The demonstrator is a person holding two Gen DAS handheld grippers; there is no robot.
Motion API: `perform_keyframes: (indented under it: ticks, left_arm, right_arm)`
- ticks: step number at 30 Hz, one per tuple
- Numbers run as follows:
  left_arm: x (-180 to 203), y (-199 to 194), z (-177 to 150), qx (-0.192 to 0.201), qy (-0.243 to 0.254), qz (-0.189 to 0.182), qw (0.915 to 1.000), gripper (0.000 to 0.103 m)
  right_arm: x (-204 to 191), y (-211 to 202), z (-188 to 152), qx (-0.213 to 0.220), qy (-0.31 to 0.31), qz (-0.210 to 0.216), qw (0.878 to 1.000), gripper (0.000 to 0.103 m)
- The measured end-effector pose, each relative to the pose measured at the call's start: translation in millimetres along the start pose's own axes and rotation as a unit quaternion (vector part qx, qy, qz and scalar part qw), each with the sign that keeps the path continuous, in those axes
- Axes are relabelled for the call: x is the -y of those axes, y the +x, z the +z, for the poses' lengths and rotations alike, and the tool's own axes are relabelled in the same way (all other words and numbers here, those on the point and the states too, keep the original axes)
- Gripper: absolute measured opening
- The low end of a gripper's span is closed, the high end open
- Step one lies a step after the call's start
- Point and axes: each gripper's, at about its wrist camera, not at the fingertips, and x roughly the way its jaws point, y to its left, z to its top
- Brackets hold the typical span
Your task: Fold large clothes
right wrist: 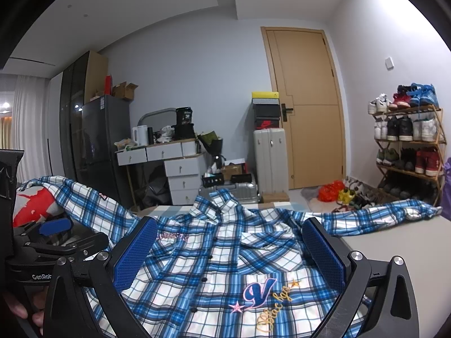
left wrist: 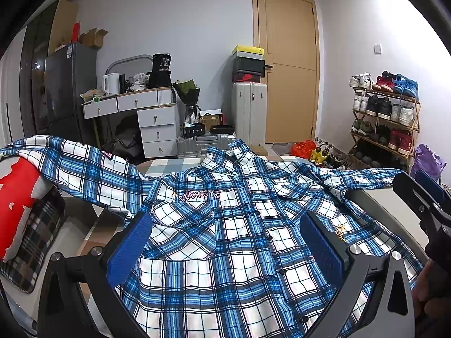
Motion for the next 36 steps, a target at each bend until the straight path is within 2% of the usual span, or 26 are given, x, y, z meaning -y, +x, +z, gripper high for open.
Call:
perform_keyframes:
  ticks: [36]
  left_arm:
    - [0.8, 0.9, -2.3, -0.007, 0.003, -0.001, 1.0000, 0.102]
  right_arm:
    - [3.8, 3.2, -5.2, -0.009, 0.004, -0.011, 1.000, 0.103]
